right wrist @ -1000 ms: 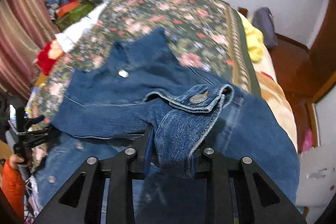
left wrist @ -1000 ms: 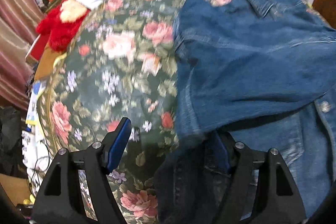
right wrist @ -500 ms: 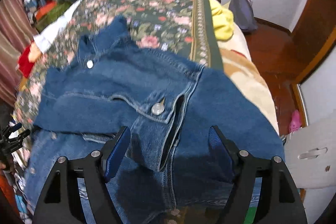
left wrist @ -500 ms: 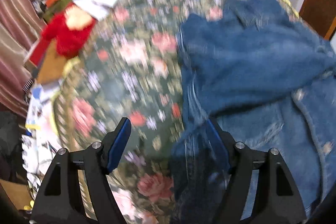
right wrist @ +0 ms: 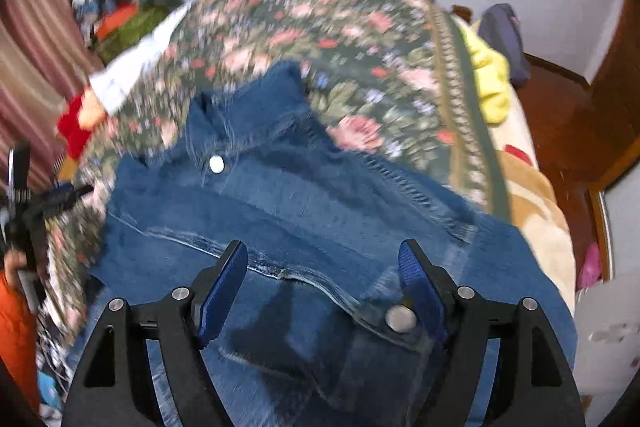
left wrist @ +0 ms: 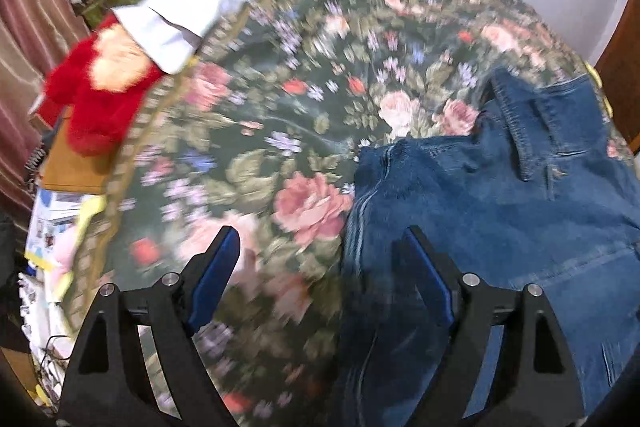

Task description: Fold large clothes

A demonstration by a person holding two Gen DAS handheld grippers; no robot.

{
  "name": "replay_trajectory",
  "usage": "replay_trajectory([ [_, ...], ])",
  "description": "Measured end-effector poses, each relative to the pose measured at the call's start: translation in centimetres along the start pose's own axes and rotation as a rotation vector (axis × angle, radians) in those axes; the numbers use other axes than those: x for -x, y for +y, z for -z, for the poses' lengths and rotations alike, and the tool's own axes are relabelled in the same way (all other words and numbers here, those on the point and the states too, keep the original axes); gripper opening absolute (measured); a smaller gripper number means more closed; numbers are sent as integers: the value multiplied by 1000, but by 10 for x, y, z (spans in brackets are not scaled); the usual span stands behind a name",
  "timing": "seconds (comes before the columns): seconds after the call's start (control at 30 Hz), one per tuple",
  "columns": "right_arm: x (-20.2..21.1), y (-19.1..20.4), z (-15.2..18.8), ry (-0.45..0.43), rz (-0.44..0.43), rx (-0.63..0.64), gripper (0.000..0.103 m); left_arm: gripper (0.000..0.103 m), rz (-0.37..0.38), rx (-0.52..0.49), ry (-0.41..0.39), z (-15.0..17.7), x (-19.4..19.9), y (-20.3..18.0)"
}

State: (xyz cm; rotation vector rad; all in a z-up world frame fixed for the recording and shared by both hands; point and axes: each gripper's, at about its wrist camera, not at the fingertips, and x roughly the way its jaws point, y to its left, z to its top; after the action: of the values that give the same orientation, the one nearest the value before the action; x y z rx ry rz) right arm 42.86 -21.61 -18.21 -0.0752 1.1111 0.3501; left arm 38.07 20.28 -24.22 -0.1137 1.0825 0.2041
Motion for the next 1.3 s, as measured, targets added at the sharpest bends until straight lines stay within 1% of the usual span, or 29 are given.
replay_trajectory([
  [0.13,-42,7,5,104,35,74,76,83,-12,28,50,-8,-46,-1],
  [0.17,-49,7,8,121,42,94,76,83,-17,31,51,-10,-50,-2],
  [0.2,-53,6,11,125,36,120,76,85,-30,17,33,-11,-55,-5],
  [0.23,-53,5,13,120,31,134,76,87,-58,-14,16,-12,-57,-10],
  [0.27,-52,5,15,115,24,151,76,88,-87,-44,12,-12,-60,-16],
  [0.3,-50,4,17,111,18,172,76,91,-135,-90,11,-12,-64,-24],
  [0.33,-49,5,19,108,15,188,76,92,-154,-105,9,-11,-66,-27],
  [0.4,-45,4,23,99,12,211,76,93,-169,-117,1,-10,-67,-28],
  [0.47,-40,3,27,93,12,221,76,93,-157,-103,0,-9,-65,-24],
  [0.53,-34,1,32,83,52,224,81,93,-150,-81,6,-9,-60,-19],
  [0.57,-30,-3,35,78,87,214,90,93,-156,-76,11,-8,-57,-19],
  [0.6,-26,-8,38,77,110,203,96,93,-162,-75,15,-8,-53,-18],
  [0.67,-19,-21,44,77,132,162,97,93,-162,-88,22,-5,-41,-19],
  [0.77,-13,-45,52,101,112,58,97,93,-152,-114,13,3,-21,-23],
  [0.9,9,-73,66,95,32,-100,97,93,-129,-161,-24,17,19,-34],
  [0.97,23,-81,70,82,11,-156,97,93,-92,-165,-48,22,42,-39],
  [1.03,45,-87,76,32,24,-196,97,93,-55,-163,-70,25,63,-45],
  [1.1,67,-95,82,-10,31,-219,97,93,-36,-163,-97,24,82,-53],
  [1.17,89,-103,86,-51,50,-242,97,93,-19,-165,-130,23,102,-61],
  [1.3,134,-121,100,-136,100,-287,97,93,44,-173,-202,22,140,-84],
])
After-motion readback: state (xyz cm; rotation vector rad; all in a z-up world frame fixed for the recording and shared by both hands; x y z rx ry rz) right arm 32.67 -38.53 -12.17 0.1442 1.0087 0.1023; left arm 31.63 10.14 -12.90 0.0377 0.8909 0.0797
